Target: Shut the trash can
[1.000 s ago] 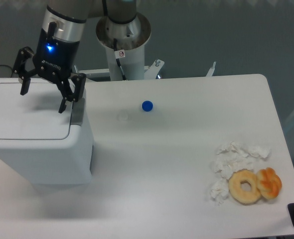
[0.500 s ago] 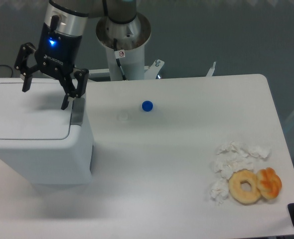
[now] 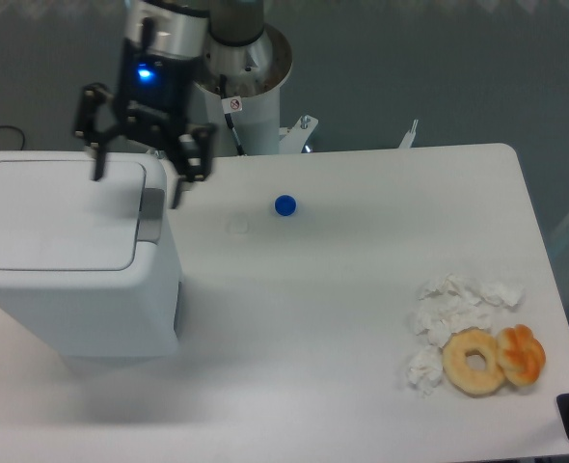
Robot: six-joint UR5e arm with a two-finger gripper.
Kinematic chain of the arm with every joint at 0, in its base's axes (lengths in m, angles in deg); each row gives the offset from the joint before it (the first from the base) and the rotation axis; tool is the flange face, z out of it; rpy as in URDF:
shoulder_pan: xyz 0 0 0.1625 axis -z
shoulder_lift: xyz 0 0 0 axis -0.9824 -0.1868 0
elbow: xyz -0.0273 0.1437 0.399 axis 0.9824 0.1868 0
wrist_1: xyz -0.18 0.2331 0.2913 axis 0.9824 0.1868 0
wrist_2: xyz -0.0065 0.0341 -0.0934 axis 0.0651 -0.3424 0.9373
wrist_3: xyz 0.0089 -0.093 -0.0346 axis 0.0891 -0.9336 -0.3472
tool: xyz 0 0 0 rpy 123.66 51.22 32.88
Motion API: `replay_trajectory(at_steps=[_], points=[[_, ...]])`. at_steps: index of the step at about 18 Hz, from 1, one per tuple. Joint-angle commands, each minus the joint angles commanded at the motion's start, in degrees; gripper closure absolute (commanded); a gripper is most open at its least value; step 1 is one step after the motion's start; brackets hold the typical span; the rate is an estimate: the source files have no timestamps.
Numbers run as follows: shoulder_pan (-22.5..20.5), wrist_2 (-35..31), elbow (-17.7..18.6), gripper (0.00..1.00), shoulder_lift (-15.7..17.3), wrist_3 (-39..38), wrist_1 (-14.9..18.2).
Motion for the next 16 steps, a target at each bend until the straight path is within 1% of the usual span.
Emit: replay_trajectory(at_steps=[3, 6, 9, 11, 13, 16], points=[[-4.48, -2.11, 0.0, 0.0, 0.0, 10.46, 1.49], [-8.09, -3.51, 0.0, 0.0, -0.09, 19.25, 3.95], [-9.5, -11.05, -0.26, 0.0, -0.52, 30.32, 4.14], [-10.9, -14.06, -0.44, 0.0, -0.61, 35.08, 4.4], [-14.06, -14.07, -0.35, 0.0, -0.53, 39.03, 4.84], [-17.41, -14.24, 0.17, 0.0, 0.0, 49.57, 6.6]])
